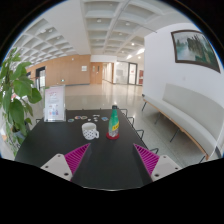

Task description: Pour water

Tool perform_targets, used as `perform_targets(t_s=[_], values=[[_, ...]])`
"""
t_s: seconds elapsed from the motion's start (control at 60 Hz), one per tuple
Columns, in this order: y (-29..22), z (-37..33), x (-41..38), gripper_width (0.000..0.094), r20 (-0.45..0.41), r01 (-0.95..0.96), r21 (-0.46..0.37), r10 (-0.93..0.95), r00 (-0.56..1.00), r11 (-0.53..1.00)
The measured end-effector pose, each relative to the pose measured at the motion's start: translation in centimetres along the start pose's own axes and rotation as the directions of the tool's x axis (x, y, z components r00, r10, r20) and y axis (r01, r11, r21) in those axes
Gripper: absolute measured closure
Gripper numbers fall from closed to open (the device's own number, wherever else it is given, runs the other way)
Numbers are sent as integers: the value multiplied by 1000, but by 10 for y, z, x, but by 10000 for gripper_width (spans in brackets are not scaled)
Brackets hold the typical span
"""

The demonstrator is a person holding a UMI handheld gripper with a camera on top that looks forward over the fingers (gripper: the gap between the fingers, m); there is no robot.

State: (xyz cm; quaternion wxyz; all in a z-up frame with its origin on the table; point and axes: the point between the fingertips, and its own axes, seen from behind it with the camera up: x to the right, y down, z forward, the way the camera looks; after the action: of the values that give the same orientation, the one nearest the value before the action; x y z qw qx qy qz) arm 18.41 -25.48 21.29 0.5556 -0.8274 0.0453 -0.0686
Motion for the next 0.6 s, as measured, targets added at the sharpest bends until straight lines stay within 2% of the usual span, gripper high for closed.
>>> perform_targets(t_s=[0.117, 0.267, 0.5, 0.6], values=[[4, -51, 5, 74, -18, 3, 7, -2, 1000, 1000], [5, -84, 7, 75, -37, 32, 29, -31, 999, 999], [0, -102, -6, 77, -6, 17, 37, -17, 1000, 999], [2, -100, -6, 74, -19, 25, 38, -25, 1000, 999]])
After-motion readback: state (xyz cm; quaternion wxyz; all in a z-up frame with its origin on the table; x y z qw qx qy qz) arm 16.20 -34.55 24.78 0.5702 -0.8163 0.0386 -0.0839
